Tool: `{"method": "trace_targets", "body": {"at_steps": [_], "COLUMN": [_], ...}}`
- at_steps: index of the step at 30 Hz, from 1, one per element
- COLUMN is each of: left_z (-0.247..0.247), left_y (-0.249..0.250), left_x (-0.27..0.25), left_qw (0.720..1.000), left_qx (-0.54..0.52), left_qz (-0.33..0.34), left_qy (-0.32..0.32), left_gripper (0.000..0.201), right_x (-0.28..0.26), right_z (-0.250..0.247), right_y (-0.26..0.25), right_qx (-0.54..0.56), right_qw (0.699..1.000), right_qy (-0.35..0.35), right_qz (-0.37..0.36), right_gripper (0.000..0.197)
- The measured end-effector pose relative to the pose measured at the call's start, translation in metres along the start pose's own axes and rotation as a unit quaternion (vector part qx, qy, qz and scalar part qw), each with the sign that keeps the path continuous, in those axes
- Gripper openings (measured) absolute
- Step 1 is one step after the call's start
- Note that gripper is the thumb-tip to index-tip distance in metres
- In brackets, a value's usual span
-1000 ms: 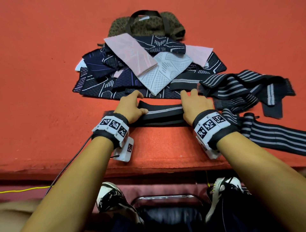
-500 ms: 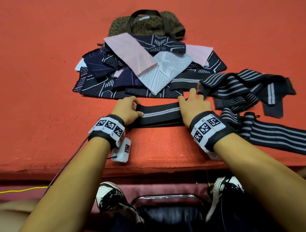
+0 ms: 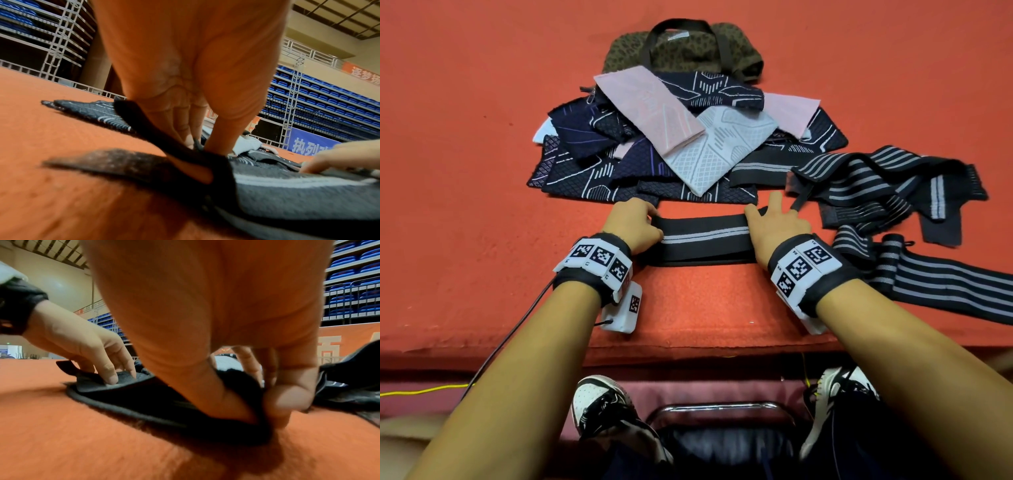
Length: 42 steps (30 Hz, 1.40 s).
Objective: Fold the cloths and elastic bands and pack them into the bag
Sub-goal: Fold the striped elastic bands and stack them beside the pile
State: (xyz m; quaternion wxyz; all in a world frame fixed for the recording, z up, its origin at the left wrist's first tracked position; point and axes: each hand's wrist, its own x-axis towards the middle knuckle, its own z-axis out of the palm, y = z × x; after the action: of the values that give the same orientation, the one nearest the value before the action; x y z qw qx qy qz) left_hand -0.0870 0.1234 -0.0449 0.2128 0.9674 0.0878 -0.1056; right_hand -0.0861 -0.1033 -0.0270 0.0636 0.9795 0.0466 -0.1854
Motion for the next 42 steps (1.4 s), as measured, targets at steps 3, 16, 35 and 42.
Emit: {"method": "trace_targets", "body": {"at_steps": [3,16,35,42], "left_z": [0.002,-0.004,-0.021,-0.025], "left_y": [0.002,-0.005,-0.019,0.004], "left_x": [-0.002,-0.002,-0.007,-0.011], "left_qw": [1.0,1.0,0.995,0.999], "left_qx": [0.013,0.015,0.008,-0.02], "left_qz": [0.018,-0.012,-0.037,0.002], "left_qy": [-0.021,-0.02,-0.091,-0.043], "left_gripper": [0.038,0.036,0.027,0.019], "right_x": [-0.002,-0.026,-0.024,-0.023], "right_z": [0.003,0.015,0.012,0.015], "right_y": [-0.001,-0.057,-0.073,-0.066], "right_qx": [-0.017,-0.01,0.003,-0.009], "right_qw": [1.0,0.966,0.975,0.97], "right_qy": [0.012,-0.062,-0.094,-0.084], "right_qz": [0.012,-0.252,-0.202,-0.228], "right_gripper": [0.065,0.078,0.077,0.069]}}
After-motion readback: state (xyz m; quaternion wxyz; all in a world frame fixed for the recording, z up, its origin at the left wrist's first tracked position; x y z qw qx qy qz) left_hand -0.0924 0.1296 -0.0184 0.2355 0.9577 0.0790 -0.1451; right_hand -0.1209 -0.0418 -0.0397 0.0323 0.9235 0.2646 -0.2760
